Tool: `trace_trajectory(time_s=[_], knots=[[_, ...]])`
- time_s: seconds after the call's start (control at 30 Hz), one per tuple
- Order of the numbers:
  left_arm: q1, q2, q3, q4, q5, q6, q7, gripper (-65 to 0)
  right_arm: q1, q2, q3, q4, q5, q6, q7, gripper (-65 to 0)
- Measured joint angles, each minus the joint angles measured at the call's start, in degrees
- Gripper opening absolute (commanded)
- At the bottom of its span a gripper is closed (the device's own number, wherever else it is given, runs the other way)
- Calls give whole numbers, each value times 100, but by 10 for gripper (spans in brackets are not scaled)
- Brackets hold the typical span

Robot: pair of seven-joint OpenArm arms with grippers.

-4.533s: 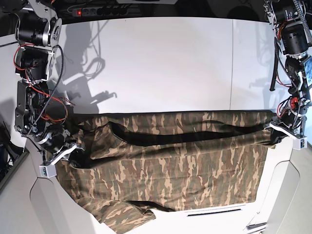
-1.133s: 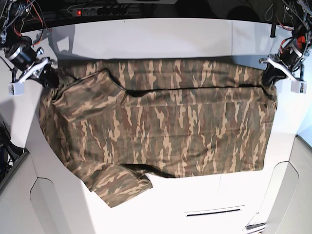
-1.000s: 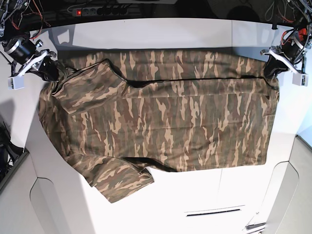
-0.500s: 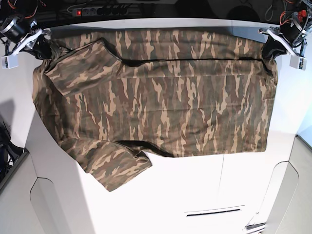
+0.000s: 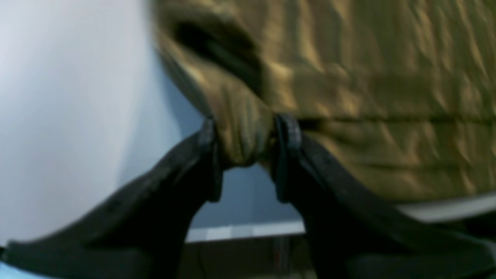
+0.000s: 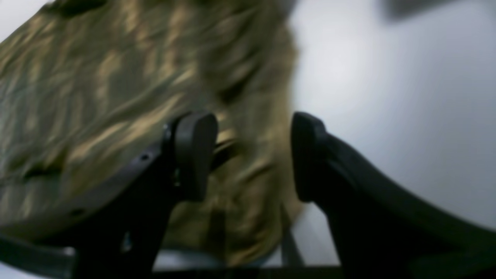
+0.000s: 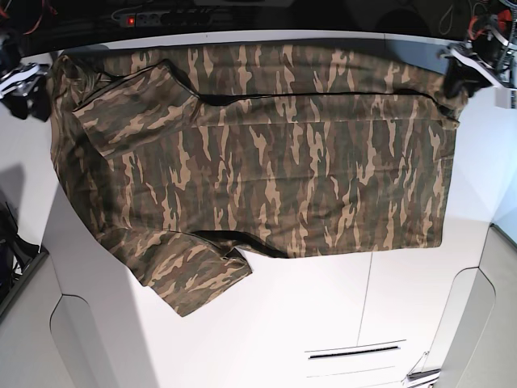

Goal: Fold the T-shirt properly
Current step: 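Drag the shirt toward the robot with both grippers, then release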

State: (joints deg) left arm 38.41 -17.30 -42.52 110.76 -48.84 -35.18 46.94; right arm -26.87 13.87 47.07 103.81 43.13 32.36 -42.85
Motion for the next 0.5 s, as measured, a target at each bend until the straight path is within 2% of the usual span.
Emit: trace_trajectory(time_s=[0.13,0.23,0.43,0.5], knots=[[-448,-7,-610,4,-140,2,-33,-424,538,337,221,4,-164,-101,42,-329],[-629,-87,-824,7,-114,0,-48,-424,944,560,227,2,-313,-129,31,-329],[-1102,-308,-833,7,-92,-4,-127,-421,1803,697,46,-57,-417,-149,35,-329],[-1215,-367,-833,7,-70,0,-203,-375,2052,708,-125,-195,-385,-116,39,-329]])
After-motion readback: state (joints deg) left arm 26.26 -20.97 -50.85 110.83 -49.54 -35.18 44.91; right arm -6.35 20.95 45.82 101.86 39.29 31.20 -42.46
